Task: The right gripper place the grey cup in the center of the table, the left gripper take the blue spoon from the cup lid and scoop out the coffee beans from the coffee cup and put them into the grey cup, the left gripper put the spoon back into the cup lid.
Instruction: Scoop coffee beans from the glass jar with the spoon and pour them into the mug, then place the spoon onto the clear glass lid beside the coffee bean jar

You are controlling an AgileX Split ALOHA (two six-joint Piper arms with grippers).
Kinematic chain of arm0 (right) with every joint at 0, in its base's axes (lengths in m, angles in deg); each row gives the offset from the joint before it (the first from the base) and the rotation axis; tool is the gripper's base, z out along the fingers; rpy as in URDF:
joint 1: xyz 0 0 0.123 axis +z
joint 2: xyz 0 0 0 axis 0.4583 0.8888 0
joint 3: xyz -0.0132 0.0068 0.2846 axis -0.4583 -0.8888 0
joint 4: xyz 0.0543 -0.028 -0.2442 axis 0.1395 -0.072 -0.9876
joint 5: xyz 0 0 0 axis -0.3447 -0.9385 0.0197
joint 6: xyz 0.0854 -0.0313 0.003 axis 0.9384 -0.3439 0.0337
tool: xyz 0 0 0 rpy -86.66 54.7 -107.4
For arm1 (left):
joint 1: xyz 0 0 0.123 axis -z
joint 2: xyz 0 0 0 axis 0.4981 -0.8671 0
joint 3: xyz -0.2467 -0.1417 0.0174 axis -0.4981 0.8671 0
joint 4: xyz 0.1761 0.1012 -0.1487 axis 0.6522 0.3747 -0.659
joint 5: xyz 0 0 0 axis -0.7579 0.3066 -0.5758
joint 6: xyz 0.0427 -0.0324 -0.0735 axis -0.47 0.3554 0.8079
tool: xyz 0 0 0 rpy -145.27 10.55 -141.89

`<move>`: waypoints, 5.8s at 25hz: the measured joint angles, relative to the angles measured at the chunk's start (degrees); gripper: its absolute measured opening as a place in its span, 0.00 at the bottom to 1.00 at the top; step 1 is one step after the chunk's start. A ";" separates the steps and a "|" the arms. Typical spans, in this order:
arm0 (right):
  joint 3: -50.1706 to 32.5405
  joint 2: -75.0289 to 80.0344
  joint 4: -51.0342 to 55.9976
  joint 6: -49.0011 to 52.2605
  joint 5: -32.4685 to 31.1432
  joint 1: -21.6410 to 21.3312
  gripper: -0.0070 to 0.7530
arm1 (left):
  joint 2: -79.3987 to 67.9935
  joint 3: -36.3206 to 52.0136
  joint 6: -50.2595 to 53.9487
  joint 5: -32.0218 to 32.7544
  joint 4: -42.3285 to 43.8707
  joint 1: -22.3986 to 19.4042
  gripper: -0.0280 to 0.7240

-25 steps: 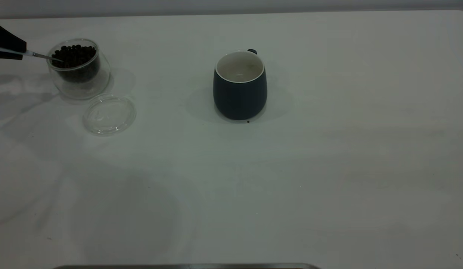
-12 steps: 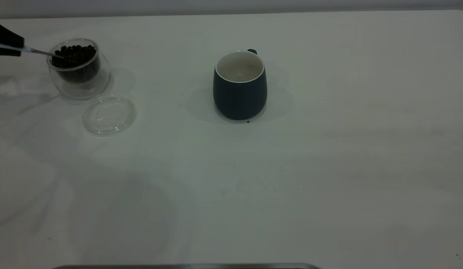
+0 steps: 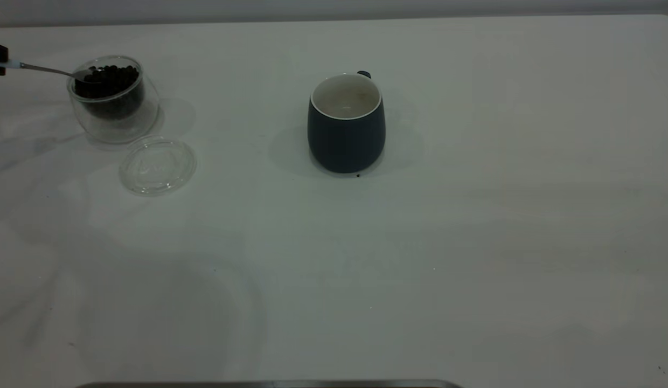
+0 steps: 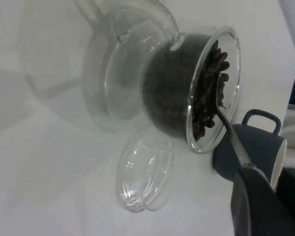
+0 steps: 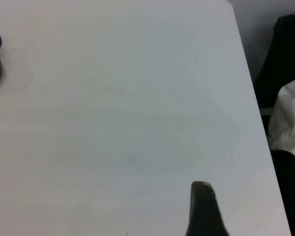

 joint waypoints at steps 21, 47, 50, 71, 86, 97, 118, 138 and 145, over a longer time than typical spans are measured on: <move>0.00 0.00 0.00 0.00 0.00 0.00 0.61 | -0.04 0.00 -5.65 4.91 -6.91 -1.89 0.20; 0.00 0.00 0.00 0.00 0.00 0.00 0.61 | -0.04 0.00 -3.92 4.91 -10.37 19.53 0.20; 0.00 0.00 0.00 0.00 0.00 0.00 0.61 | -0.04 0.00 -3.80 4.91 -10.48 21.92 0.20; 0.00 0.00 0.00 0.00 0.00 0.00 0.61 | -0.04 0.00 -10.53 2.05 -10.50 30.48 0.20; 0.00 0.00 0.00 0.00 0.00 0.00 0.61 | -0.04 0.00 -38.13 -3.19 -10.44 33.82 0.20; 0.00 0.00 0.00 0.00 0.00 0.00 0.61 | -0.04 0.00 -42.24 -2.84 -14.20 34.85 0.20; 0.00 0.00 0.00 0.00 0.00 0.00 0.61 | 8.14 26.46 -33.27 4.26 -16.44 4.86 0.20; 0.00 0.00 0.00 0.00 0.00 0.00 0.61 | -5.72 27.53 -40.47 -3.55 -15.56 -2.76 0.20; 0.00 0.00 0.00 0.00 0.00 0.00 0.61 | -9.20 27.53 -43.67 -3.20 -19.89 -2.49 0.20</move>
